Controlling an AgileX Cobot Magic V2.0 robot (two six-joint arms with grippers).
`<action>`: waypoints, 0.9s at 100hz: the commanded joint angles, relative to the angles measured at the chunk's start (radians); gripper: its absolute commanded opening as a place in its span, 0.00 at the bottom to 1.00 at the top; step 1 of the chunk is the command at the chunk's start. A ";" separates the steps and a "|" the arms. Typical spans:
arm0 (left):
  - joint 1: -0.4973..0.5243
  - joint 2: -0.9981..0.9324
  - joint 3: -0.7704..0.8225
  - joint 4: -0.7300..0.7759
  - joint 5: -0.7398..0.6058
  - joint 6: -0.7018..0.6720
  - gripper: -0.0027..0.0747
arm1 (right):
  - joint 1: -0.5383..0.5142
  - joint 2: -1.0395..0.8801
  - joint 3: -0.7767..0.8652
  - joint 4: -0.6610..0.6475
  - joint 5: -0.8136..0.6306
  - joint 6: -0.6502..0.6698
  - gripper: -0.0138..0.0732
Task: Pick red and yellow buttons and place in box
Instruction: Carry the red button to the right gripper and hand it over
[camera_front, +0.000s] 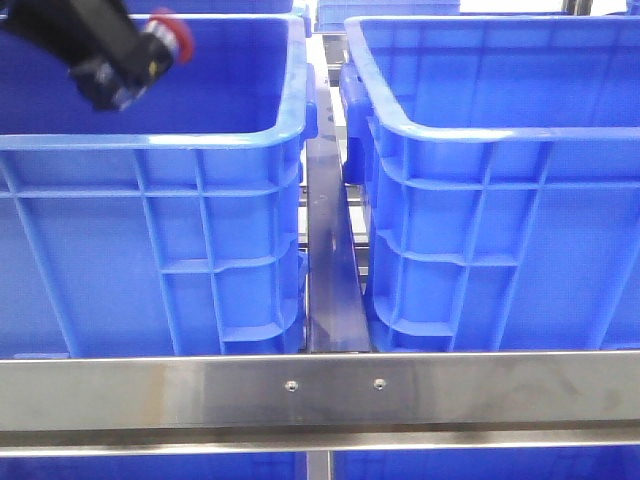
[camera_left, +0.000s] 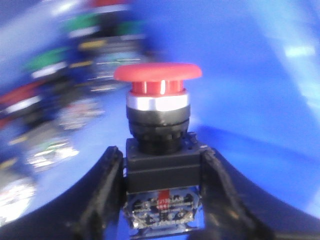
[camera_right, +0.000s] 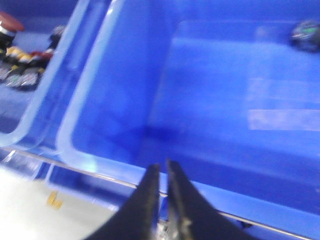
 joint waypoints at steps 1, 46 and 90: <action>-0.035 -0.065 -0.025 -0.073 0.033 0.039 0.03 | 0.029 0.054 -0.075 0.056 -0.024 -0.012 0.53; -0.236 -0.070 -0.025 -0.119 0.113 0.113 0.03 | 0.149 0.305 -0.281 0.352 0.103 -0.020 0.87; -0.258 -0.088 -0.027 -0.172 0.113 0.118 0.03 | 0.247 0.499 -0.412 0.468 0.141 -0.037 0.87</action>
